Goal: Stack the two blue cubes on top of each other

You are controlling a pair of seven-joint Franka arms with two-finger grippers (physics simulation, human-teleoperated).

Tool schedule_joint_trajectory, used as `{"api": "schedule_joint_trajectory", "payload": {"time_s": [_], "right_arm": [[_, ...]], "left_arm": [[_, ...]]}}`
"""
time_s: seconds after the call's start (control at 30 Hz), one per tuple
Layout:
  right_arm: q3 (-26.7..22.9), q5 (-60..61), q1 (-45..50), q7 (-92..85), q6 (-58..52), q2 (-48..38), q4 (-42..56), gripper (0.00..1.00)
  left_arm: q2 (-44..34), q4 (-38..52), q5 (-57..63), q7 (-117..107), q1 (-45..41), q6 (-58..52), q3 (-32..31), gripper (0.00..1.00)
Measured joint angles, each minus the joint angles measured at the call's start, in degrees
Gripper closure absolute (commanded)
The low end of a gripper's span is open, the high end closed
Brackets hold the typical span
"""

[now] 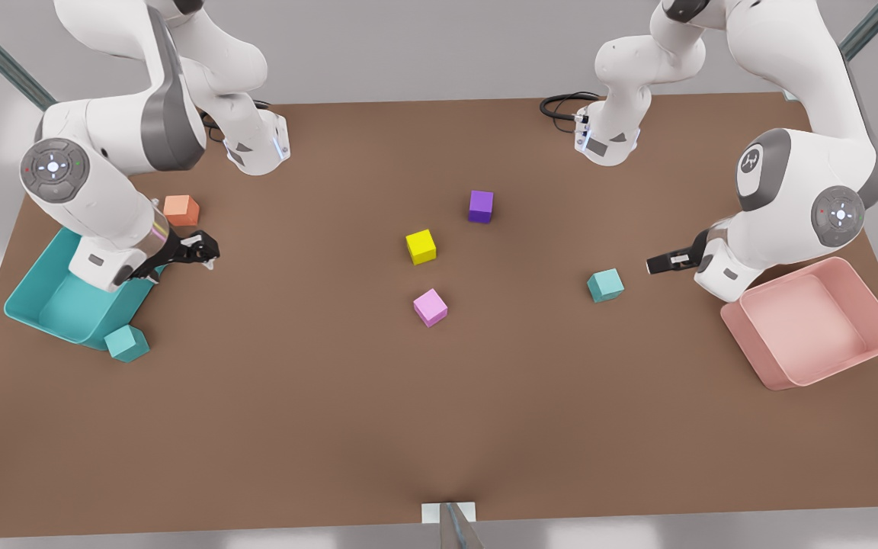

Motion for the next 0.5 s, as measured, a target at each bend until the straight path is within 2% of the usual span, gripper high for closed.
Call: {"api": "schedule_joint_trajectory", "payload": {"time_s": [0.1, 0.23, 0.5], "right_arm": [[-0.3, 0.0, -0.4, 0.0, -0.4, 3.1, 2.4, 0.0], [-0.7, -2.5, -7.0, -3.5, 2.0, 11.1, 3.0, 0.0], [-0.5, -1.9, -19.9, -20.8, 16.9, 24.4, 1.9, 0.0]], "left_arm": [[0.0, 0.0, 0.0, -0.3, 0.0, 0.0, 0.0, 0.0], [0.1, -0.1, 0.0, -0.7, 0.0, 0.1, 0.0, 0.0], [0.2, -0.1, 0.0, -1.3, -0.1, 0.1, 0.0, 0.0]]}}
